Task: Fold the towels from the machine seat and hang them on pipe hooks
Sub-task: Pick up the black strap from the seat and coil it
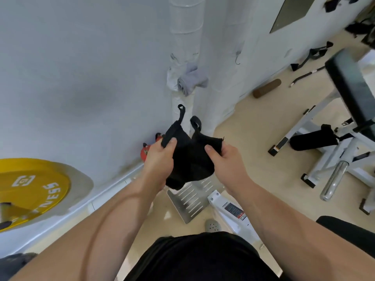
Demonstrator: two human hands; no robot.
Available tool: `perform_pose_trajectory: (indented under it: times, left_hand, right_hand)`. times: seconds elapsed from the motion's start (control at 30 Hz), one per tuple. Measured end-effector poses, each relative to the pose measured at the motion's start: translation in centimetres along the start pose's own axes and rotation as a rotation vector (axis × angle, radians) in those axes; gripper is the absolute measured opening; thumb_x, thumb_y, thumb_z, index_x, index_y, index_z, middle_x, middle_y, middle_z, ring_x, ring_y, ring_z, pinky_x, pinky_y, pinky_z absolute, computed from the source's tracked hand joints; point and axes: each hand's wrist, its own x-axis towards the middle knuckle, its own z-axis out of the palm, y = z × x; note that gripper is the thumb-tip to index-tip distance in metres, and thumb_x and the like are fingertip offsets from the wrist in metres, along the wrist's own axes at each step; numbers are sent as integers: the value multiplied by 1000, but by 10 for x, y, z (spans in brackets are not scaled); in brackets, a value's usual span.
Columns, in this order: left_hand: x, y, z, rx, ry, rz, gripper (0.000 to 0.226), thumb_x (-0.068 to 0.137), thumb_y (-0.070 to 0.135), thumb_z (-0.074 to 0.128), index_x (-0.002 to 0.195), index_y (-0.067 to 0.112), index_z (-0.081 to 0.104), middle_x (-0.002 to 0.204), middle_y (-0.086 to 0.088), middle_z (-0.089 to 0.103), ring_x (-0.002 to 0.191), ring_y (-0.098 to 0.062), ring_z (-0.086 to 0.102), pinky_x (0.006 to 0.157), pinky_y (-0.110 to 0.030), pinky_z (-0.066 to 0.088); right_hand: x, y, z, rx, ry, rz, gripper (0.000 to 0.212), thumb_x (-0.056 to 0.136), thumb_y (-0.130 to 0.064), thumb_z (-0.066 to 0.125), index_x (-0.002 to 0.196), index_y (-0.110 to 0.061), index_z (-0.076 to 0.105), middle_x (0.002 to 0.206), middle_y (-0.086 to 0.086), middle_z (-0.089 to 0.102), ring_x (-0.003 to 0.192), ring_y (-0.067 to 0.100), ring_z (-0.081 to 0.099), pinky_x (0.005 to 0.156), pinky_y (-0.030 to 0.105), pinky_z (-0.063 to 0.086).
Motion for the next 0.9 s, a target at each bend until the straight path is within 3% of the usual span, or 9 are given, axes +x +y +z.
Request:
perform_pose_trajectory:
  times: [0.1,0.2,0.4,0.57,0.63,0.77,0.9]
  left_hand:
    - [22,4,-18,-28,240,34,21,105,29,47,100,24,67,99,1,72,90,-18,68,72,-26,49]
    - [35,10,-40,-58,446,77,25,106,27,43,117,19,64,104,4,68,97,-13,62,77,-24,46]
    - [50,12,-34,-28,583,110,22,106,30,42,114,21,60,99,3,62,95,-18,58,77,-27,46]
    - [55,21,-37,25,870,140,34,104,37,40,130,23,58,116,3,64,107,-19,61,98,-37,49]
    - [54,21,-33,109,802,139,34,104,35,42,129,19,59,116,-2,65,107,-23,62,96,-39,50]
    - [48,12,8,232,425,113,26,107,24,44,120,11,62,90,5,64,79,-10,60,66,-23,44]
    - [46,6,42,164,259,41,24,107,22,45,115,14,66,79,5,65,67,-8,61,62,-20,47]
  right_hand:
    - [26,9,-20,24,99,11,16,100,-25,60,90,-35,69,94,-9,75,93,8,70,89,37,57]
    - [53,18,-45,46,132,-10,15,96,-33,60,91,-43,70,99,-13,76,100,9,70,97,44,55]
    - [94,28,-80,139,-82,48,16,98,-30,59,107,-34,71,108,-13,76,105,7,70,97,37,55]
    - [117,32,-105,108,141,22,13,99,-33,55,108,-34,65,106,-11,73,105,11,67,91,34,55]
    - [121,33,-108,136,127,47,16,102,-28,54,113,-31,65,105,-12,72,105,10,67,84,27,53]
    - [115,33,-88,251,-102,98,22,103,-22,54,114,-34,69,110,-9,76,104,8,71,86,28,58]
    - [107,25,-63,215,-249,77,18,102,-23,56,113,-29,69,107,-3,76,104,19,71,79,29,58]
